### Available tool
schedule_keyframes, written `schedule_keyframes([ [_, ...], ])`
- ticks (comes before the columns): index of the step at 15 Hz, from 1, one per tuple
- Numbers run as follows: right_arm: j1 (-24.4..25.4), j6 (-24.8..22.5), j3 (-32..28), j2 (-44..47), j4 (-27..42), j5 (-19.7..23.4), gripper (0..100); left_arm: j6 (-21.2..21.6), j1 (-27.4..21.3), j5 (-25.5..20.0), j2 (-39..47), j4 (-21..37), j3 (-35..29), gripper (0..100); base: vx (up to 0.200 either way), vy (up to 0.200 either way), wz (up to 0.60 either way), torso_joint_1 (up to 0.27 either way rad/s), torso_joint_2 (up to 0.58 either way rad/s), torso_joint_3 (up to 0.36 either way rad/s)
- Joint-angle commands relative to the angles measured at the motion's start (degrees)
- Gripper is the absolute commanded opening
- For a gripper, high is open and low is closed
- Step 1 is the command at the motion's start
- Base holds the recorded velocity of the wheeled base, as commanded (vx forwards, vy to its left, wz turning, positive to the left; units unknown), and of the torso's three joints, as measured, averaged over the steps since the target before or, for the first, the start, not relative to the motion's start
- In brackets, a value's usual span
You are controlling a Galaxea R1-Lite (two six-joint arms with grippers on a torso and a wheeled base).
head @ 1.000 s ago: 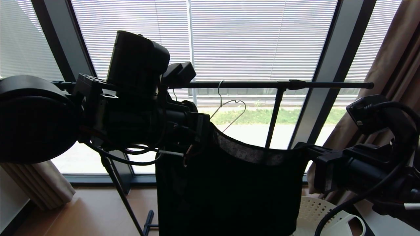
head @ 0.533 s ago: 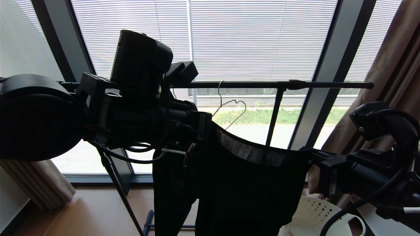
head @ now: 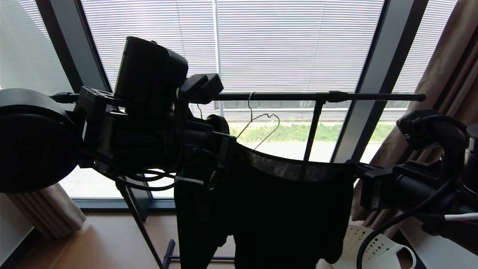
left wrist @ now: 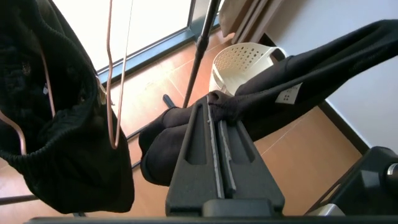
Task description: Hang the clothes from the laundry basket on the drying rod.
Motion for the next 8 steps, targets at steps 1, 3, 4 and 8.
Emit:
schedule_keyframes([
  [1, -0.7, 0.0, -0.2, 0.6, 0.0, 0.0, 0, 0.1, 0.0, 0.0, -1.0, 0.0, 0.8, 0, 0.000, 0.000, 0.00, 0.000, 0.00, 0.000],
  [3, -0.8, 0.1, -0.2, 0.5, 0.0, 0.0, 0, 1.7, 0.0, 0.0, -1.6, 0.0, 1.9, 0, 0.000, 0.000, 0.00, 0.000, 0.00, 0.000],
  [4, -0.8, 0.1, -0.2, 0.5, 0.0, 0.0, 0, 2.4, -0.1, 0.0, -1.8, 0.0, 2.6, 0, 0.000, 0.000, 0.00, 0.000, 0.00, 0.000],
  [8, -1.4, 0.1, -0.3, 0.6, 0.0, 0.1, 0, 3.1, -0.6, 0.0, -3.0, 0.0, 4.5, 100, 0.000, 0.000, 0.00, 0.000, 0.00, 0.000],
])
